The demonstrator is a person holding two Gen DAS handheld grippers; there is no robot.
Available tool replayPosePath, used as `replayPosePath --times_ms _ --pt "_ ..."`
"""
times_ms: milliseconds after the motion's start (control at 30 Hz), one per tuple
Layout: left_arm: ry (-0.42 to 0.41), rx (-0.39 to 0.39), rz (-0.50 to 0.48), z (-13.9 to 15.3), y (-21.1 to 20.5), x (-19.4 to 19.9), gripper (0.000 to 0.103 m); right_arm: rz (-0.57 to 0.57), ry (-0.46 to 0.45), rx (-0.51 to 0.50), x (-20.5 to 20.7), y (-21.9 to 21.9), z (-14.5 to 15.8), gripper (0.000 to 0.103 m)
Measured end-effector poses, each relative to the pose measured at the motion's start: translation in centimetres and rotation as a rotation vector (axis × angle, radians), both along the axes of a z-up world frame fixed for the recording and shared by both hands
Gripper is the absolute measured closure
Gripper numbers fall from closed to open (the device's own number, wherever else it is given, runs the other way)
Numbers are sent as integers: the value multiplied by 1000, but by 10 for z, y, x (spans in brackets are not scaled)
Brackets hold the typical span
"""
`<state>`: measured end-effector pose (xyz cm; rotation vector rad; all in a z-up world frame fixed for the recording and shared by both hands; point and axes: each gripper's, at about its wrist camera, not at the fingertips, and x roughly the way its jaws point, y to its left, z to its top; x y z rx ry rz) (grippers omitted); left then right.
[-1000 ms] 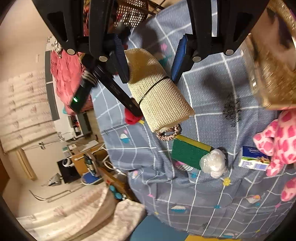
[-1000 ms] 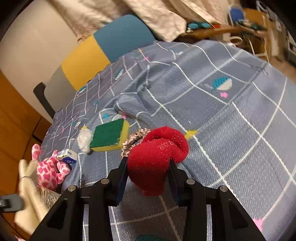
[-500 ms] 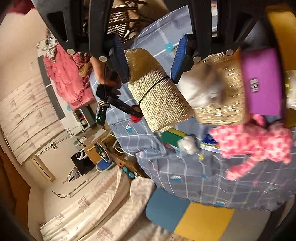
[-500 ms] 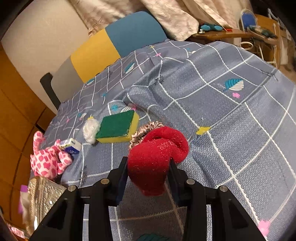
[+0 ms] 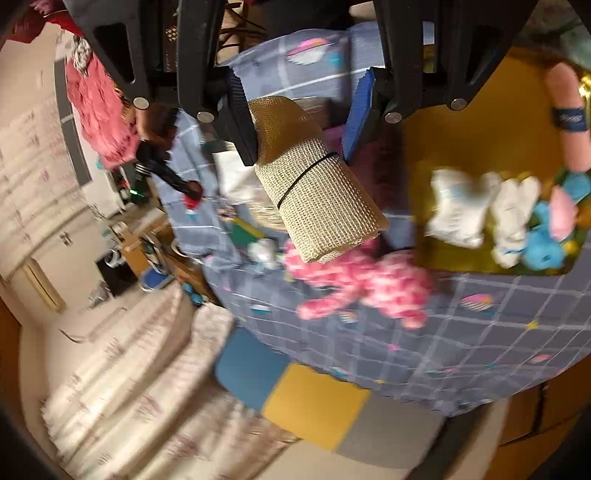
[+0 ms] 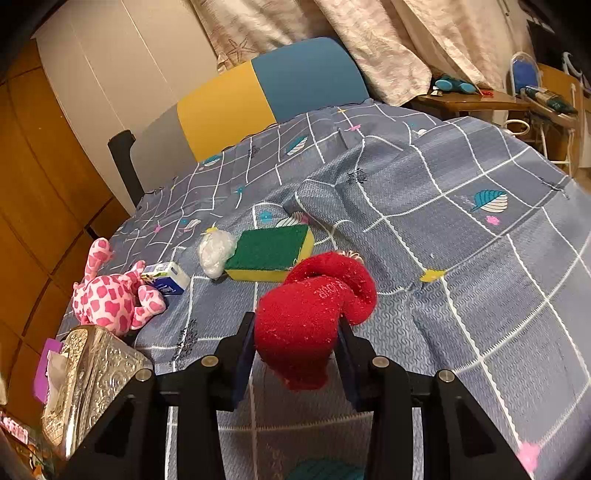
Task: Organize soft objects
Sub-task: 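Carry the cream roll over the gold tray with the left gripper while the right holds the sock, then release the cream roll into the tray while the right gripper brings the sock over it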
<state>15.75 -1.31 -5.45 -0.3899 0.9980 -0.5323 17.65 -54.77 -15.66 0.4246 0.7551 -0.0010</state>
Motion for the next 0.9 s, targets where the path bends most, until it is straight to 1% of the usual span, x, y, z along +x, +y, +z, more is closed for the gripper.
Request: replayPosePath --times_ms 133,200,333,367,500,567,700,733,900 --pt "55 30 46 -20 28 6 56 -2 0 0 -10 6 7 62" --pt "70 46 65 -30 38 8 56 5 -1 -4 -16 11 13 62" --pt "109 102 94 -49 59 10 56 25 -17 -33 -24 26 29 62" --pt "121 111 93 -54 65 10 56 33 -25 -39 -26 31 34 62" --pt "161 186 93 -69 85 12 56 72 -67 -38 -35 51 57 62" --pt "189 204 93 -78 95 14 55 96 -91 -37 -40 64 70 62" --pt "248 270 67 -97 109 20 55 142 -130 -29 -46 90 92 62" --pt "272 287 57 -103 112 22 55 156 -139 -24 -48 97 96 62" --pt "332 335 51 -123 126 30 55 224 -157 -14 -51 135 112 62"
